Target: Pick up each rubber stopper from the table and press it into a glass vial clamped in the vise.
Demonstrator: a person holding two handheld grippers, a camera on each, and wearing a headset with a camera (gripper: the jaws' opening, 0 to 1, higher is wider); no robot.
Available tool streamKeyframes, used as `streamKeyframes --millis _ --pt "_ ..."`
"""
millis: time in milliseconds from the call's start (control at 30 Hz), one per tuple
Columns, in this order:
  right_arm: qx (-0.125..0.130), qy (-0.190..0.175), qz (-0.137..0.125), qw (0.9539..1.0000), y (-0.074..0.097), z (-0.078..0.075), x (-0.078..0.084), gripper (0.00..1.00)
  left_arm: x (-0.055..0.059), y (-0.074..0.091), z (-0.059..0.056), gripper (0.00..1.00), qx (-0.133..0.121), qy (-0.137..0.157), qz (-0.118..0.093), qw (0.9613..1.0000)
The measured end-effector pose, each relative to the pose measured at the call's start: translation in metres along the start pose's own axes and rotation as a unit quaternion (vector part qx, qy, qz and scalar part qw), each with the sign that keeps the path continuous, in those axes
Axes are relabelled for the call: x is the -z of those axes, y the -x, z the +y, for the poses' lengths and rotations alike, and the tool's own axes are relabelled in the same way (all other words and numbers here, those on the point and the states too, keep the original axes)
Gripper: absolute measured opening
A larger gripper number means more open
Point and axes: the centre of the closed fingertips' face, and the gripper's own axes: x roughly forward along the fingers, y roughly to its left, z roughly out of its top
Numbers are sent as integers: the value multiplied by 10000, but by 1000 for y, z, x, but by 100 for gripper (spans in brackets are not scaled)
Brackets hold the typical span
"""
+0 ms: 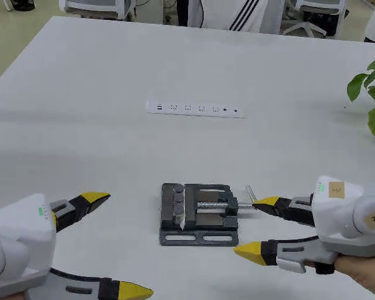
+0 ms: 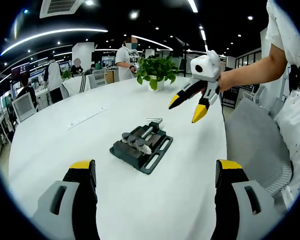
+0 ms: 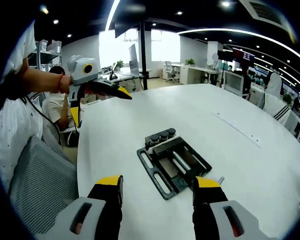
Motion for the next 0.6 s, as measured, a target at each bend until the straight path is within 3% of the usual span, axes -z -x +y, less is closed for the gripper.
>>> streamKeyframes --millis 233,600 --pt "84 -98 -116 9998 11 -6 13 59 6 -7 -1 99 5 7 78 10000" --pt "97 -76 -203 9997 18 -2 17 67 16 -7 1 99 -69 33 195 9998"
